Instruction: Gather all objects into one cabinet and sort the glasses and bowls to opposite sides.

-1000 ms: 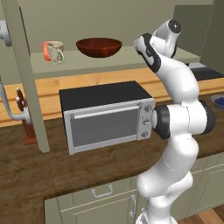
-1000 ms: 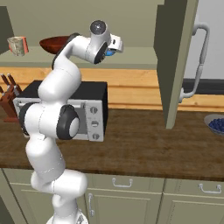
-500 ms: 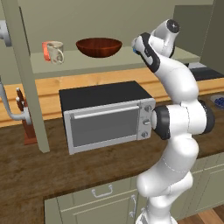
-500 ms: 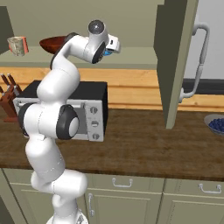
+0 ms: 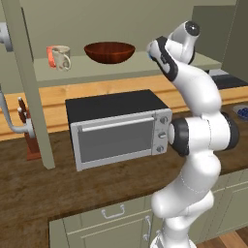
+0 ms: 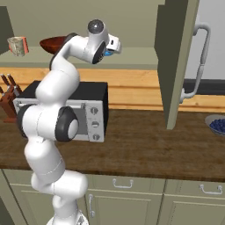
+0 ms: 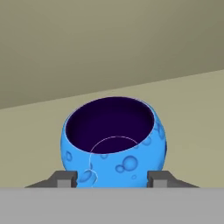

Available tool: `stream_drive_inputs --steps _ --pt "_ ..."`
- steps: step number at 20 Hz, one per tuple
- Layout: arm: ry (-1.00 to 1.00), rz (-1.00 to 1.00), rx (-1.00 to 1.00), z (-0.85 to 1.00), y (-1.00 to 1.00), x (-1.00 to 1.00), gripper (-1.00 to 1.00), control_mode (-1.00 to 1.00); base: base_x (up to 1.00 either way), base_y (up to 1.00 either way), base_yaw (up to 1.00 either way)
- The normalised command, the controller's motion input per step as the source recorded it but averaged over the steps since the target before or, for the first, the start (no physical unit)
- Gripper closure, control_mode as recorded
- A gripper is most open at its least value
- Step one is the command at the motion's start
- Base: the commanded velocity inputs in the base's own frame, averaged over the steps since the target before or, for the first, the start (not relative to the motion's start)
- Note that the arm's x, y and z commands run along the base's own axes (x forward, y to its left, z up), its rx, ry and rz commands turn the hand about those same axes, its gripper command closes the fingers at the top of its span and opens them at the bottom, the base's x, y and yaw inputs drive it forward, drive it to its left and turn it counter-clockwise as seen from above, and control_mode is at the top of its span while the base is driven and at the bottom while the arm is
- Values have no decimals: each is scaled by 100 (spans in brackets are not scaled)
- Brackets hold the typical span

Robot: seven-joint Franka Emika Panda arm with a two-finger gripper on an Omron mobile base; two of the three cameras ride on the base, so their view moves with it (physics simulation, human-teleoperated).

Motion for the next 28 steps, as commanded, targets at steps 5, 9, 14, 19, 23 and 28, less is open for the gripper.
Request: stream_drive_inputs --steps 5,9,14,19,23,28 --pt "0 -13 0 -3 0 -16 100 -100 0 0 0" --pt "1 -15 0 -32 -4 0 100 -100 0 0 0" --pt "1 -11 2 -16 -1 -1 100 -100 0 0 0" --pt "0 -2 0 0 0 -28 100 -100 0 0 0" --pt "0 0 0 0 0 -60 100 -100 0 0 0" --pt "0 1 0 0 -1 -56 100 -100 0 0 0"
